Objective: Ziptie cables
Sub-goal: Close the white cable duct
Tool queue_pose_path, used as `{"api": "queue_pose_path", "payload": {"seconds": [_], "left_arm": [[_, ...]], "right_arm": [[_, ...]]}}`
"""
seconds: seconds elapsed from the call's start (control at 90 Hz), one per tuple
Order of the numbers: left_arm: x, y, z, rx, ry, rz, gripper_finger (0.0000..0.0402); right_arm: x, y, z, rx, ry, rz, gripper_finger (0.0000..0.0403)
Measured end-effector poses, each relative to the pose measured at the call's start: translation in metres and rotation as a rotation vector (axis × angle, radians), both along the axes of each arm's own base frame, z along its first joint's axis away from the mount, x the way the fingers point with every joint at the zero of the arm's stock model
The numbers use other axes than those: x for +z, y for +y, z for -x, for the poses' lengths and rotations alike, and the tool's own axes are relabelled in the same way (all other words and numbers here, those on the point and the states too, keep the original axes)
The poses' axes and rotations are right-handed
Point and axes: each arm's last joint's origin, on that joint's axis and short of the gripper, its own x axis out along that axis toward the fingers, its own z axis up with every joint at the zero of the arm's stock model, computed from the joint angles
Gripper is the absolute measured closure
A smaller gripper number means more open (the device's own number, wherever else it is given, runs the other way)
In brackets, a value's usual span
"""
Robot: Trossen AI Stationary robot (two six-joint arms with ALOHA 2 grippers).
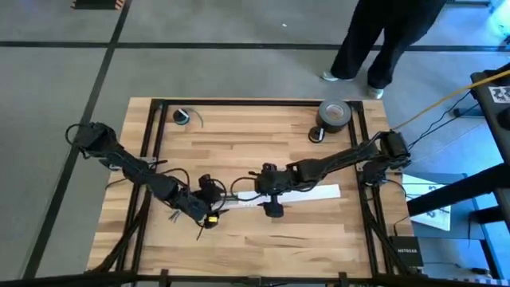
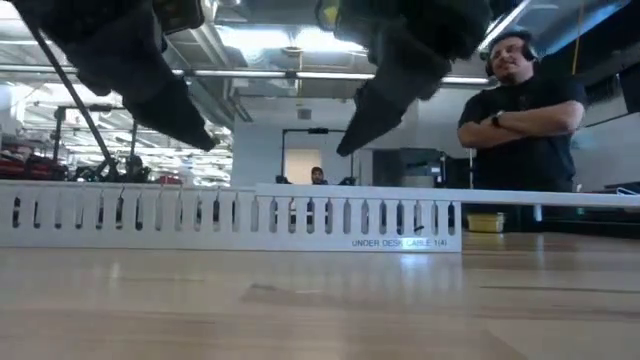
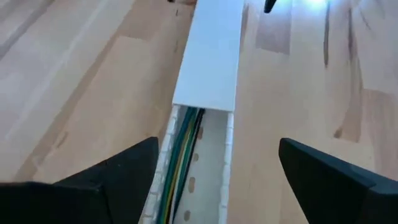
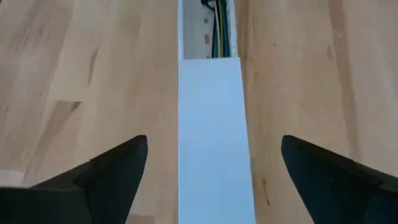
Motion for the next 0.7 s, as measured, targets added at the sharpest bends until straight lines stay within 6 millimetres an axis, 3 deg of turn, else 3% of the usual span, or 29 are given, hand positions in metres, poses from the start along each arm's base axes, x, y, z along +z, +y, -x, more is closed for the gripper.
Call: {"api": "queue_pose_path", "payload": {"seconds": [0.089, 0.278, 0.7], "left_arm": [[-0.005, -0.001, -0.001, -0.004, 0.021, -0.015, 0.0082], [-0.016, 0.003, -0.008, -0.002, 0.045, -0.053, 0.0082], [-0.017, 0.015, -0.020, -0.017, 0.039, -0.035, 0.0082]], "right_arm": [[-0.013, 0.000, 0.003, -0.019, -0.092, -0.054, 0.0045], [-0.020, -0.001, 0.006, -0.033, -0.280, -0.145, 0.0045], [-0.020, -0.002, 0.006, -0.068, -0.289, -0.119, 0.0045]]}}
